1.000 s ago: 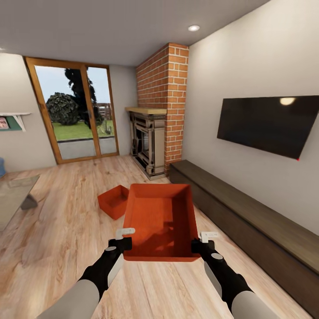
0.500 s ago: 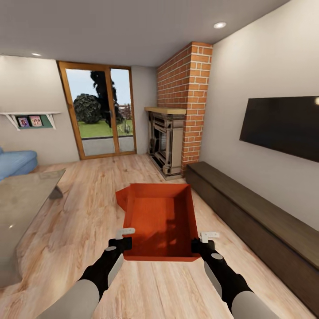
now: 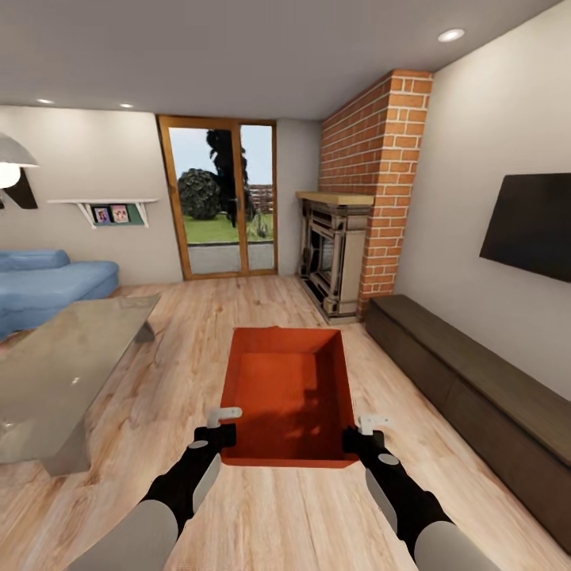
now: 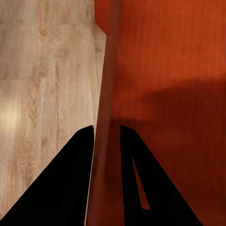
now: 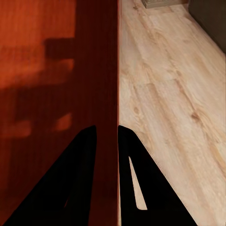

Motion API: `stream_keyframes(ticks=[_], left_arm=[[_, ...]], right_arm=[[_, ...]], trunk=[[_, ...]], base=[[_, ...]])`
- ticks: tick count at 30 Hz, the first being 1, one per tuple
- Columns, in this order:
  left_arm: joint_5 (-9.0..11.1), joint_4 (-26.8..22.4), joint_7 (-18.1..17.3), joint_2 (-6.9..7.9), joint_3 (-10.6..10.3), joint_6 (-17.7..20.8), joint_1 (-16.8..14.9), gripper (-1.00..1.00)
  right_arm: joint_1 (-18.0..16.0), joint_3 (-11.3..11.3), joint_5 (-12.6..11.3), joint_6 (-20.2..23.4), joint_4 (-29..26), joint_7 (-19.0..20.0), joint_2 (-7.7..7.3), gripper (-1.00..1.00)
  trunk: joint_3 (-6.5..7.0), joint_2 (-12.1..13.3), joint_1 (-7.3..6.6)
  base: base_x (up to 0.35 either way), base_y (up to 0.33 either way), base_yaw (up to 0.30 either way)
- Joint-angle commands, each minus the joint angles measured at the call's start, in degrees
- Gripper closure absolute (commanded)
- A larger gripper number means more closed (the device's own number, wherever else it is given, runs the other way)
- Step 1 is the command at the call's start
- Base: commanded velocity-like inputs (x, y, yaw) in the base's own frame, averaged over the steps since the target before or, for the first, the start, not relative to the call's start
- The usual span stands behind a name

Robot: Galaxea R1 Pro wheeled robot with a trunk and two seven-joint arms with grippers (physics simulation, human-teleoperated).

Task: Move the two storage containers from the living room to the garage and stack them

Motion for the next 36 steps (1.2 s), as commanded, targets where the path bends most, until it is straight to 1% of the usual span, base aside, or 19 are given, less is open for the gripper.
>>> stream_keyframes(ticks=[1, 36], left_arm=[[-0.25, -0.07, 4.82, -0.03, 1.02, 0.42, -0.04, 1.00], [-0.25, -0.10, 4.88, 0.02, 1.02, 0.42, -0.04, 1.00]], right_arm=[[-0.02, -0.08, 0.02, 0.22, -0.31, -0.56, -0.05, 1.00], [-0.02, -0.14, -0.26, 0.22, -0.23, -0.81, -0.05, 1.00]], trunk=[[-0.07, -0.05, 0.00], [-0.07, -0.05, 0.00]], base=[[0.000, 0.000, 0.300], [0.000, 0.000, 0.300]])
